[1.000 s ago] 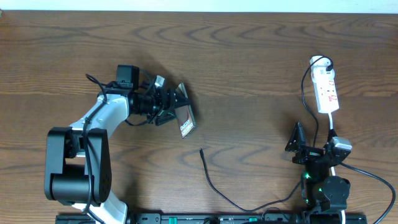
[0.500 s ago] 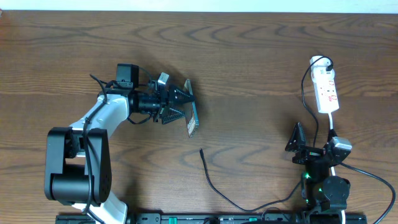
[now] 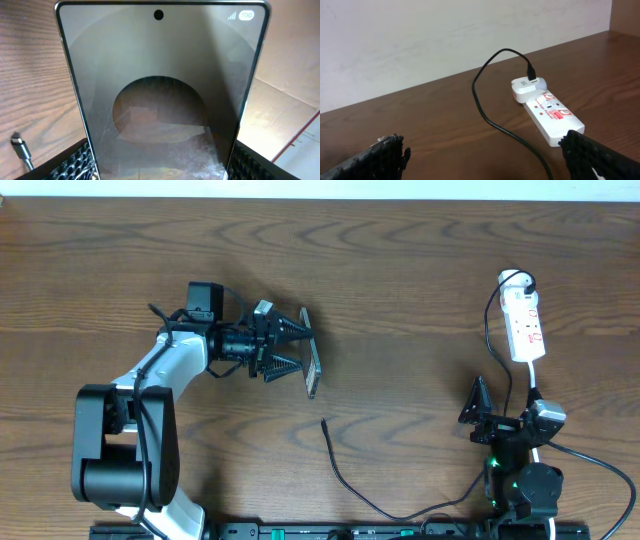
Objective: Plug charger to phone and switch on socket
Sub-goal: 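Lift the phone with the left gripper and tilt it upright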
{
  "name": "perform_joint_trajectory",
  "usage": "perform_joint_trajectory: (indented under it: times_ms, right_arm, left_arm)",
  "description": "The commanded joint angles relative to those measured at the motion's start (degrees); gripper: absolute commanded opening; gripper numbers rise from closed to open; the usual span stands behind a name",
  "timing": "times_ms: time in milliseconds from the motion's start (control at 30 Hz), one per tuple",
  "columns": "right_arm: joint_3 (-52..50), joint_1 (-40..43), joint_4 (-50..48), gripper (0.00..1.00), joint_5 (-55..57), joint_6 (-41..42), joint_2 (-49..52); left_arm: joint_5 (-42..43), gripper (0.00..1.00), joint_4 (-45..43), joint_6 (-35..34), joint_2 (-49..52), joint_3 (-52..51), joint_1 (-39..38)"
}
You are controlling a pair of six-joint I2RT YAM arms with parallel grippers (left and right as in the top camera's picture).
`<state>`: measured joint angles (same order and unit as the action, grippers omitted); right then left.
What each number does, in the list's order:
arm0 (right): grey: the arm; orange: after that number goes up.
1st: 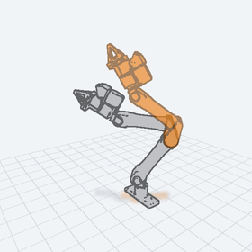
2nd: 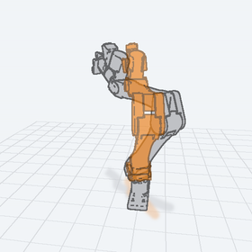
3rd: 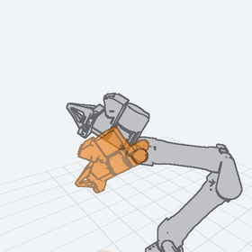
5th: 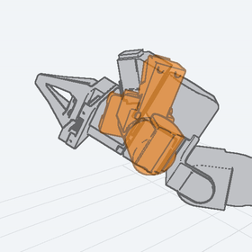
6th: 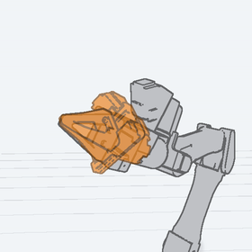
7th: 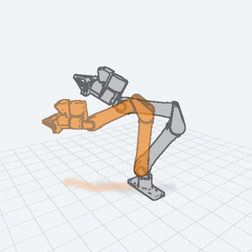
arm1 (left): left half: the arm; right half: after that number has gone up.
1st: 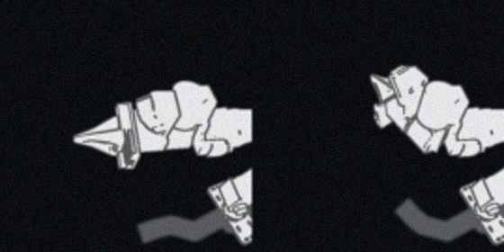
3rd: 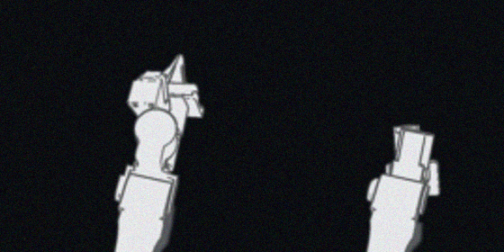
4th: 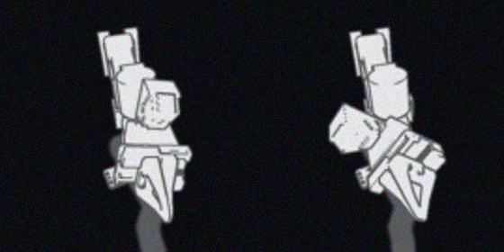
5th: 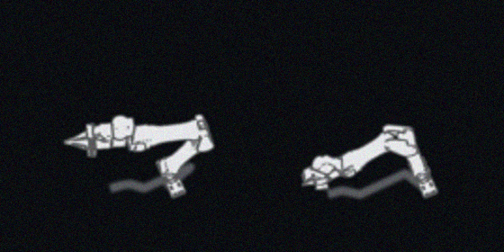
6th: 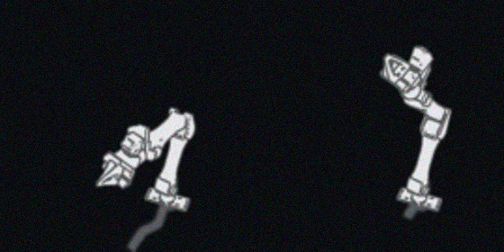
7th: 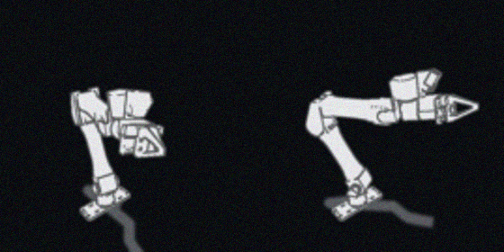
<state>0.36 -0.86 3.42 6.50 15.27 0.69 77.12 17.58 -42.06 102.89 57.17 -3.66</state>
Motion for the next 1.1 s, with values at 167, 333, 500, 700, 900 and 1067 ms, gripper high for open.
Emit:
perform_joint_trajectory:
  times_ms: [167,333,500,700,900,1067]
  right_arm:
    - [-0.04,0.39,0.20,0.99,0.83,-0.74,-0.37]
    - [-0.04,0.39,0.20,0.99,0.83,-0.74,-0.37]
    - [-0.04,0.39,0.20,0.99,0.83,-0.74,-0.37]
    - [-0.04,0.39,0.20,0.99,0.83,-0.74,-0.37]
    - [-0.04,0.39,0.20,0.99,0.83,-0.74,-0.37]
    - [-0.04,0.39,0.20,0.99,0.83,-0.74,-0.37]
  left_arm:
    - [3.50,0.69,-0.87,-8.15,0.37,-0.13,-0.17]
    - [4.42,0.69,-1.79,-10.60,0.37,-0.13,-0.17]
    - [6.27,0.69,-3.19,-10.78,0.37,-0.13,-0.17]
    - [6.25,0.69,-3.37,-10.75,0.37,-0.13,-0.17]
    - [6.25,0.69,-3.61,-10.73,0.37,-0.13,-0.17]
    - [6.21,0.69,-3.63,-10.73,0.37,-0.13,-0.17]
